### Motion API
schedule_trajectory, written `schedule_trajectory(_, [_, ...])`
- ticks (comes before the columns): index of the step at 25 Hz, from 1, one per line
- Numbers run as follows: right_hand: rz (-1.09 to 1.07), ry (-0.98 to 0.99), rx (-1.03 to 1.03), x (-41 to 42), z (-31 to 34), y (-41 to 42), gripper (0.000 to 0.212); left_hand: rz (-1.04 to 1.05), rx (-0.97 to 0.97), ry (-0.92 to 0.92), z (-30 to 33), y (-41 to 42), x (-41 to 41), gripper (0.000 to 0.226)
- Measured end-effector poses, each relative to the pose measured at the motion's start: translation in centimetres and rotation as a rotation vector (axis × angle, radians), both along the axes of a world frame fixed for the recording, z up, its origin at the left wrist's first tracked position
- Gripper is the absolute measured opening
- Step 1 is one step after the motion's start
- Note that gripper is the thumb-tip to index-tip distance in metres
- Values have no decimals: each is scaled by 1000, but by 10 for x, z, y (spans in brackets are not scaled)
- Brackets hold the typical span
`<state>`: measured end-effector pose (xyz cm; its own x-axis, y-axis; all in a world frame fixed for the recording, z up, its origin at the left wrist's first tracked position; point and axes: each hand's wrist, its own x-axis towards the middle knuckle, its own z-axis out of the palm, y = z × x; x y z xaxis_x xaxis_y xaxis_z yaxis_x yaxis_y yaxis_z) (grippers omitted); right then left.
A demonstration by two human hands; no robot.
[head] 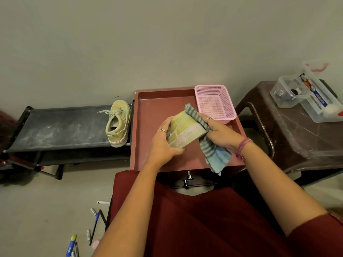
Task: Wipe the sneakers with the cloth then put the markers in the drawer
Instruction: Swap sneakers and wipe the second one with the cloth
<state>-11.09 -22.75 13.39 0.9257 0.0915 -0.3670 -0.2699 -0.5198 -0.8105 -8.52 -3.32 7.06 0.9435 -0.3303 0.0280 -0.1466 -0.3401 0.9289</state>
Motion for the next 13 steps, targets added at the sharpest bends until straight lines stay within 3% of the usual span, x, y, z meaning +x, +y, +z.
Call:
schedule_trajectory(2, [-80, 28, 98, 0, -2, 5, 82, 1, -7, 15, -1, 1, 0, 97])
schedule_trajectory(4, [-102, -68, -12, -3, -1, 16, 80, 5, -7, 9, -1, 1, 1, 98])
schedule_trajectory(7, [6, -313, -514, -20, -2, 49, 79, 28, -61, 37, -3, 2, 5, 101])
schedule_trajectory(9, [-13, -545, -813, -34, -18, 67, 66, 33, -88, 47, -3, 4, 4, 101])
schedule_trajectory(11, [-27, -721, -976, -41, -35, 70, 57, 31, -96, 58, -1, 5, 1, 97])
schedule_trajectory(13, [101, -784, -1134, -45, -54, 66, 55, 36, -112, 53, 1, 4, 0, 89])
